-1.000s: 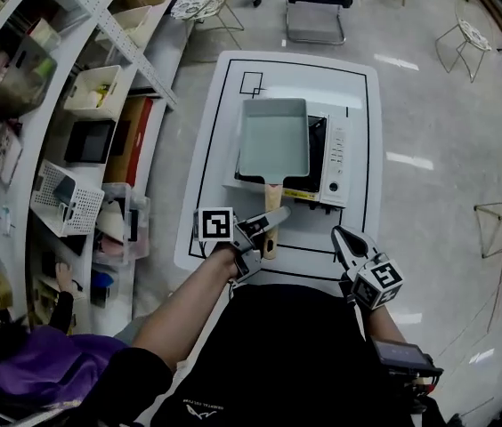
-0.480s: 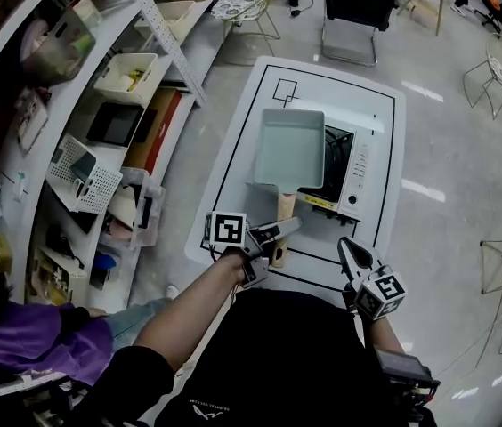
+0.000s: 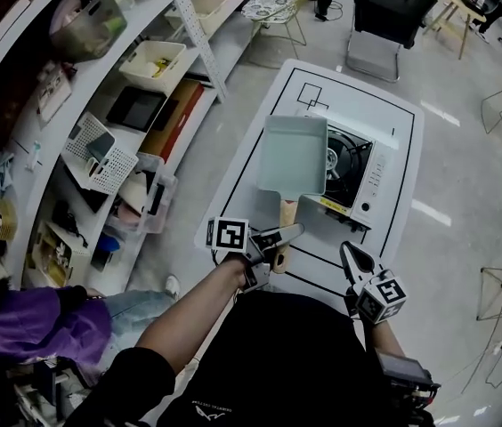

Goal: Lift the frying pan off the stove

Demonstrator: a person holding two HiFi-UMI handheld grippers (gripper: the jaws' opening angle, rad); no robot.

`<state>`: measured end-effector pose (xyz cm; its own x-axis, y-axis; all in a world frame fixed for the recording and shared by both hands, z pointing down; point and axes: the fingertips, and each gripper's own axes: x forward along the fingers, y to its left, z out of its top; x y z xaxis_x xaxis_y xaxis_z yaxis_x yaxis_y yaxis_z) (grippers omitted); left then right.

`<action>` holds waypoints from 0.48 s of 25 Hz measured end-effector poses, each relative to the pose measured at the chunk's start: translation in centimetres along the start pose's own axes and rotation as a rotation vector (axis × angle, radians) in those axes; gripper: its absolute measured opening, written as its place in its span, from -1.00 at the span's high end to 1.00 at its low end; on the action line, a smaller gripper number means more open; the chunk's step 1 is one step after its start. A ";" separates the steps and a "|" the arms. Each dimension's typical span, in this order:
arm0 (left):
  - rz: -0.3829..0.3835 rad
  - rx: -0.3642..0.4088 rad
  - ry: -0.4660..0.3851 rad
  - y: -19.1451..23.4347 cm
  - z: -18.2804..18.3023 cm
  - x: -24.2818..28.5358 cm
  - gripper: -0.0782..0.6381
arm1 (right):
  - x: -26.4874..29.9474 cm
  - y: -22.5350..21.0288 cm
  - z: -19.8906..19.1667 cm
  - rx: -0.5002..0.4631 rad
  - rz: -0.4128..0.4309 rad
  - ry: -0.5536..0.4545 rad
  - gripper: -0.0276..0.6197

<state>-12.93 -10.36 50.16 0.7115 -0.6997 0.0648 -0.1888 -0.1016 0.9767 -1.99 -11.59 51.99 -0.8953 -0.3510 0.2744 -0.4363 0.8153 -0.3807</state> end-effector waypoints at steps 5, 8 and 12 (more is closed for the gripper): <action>0.011 0.000 -0.046 0.3 0.1 -1.5 0.53 | 1.0 0.7 -0.2 -0.010 0.036 0.017 0.84; 0.016 0.002 -0.068 0.4 0.1 -2.3 0.53 | 1.6 1.1 -0.3 -0.019 0.060 0.022 0.84; 0.021 0.001 -0.092 0.2 -0.2 -3.5 0.53 | 2.1 2.1 -0.2 -0.026 0.084 0.036 0.84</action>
<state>-15.29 -7.79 50.21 0.6423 -0.7636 0.0658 -0.2037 -0.0873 0.9751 -4.78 -10.50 51.95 -0.9245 -0.2648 0.2740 -0.3572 0.8527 -0.3811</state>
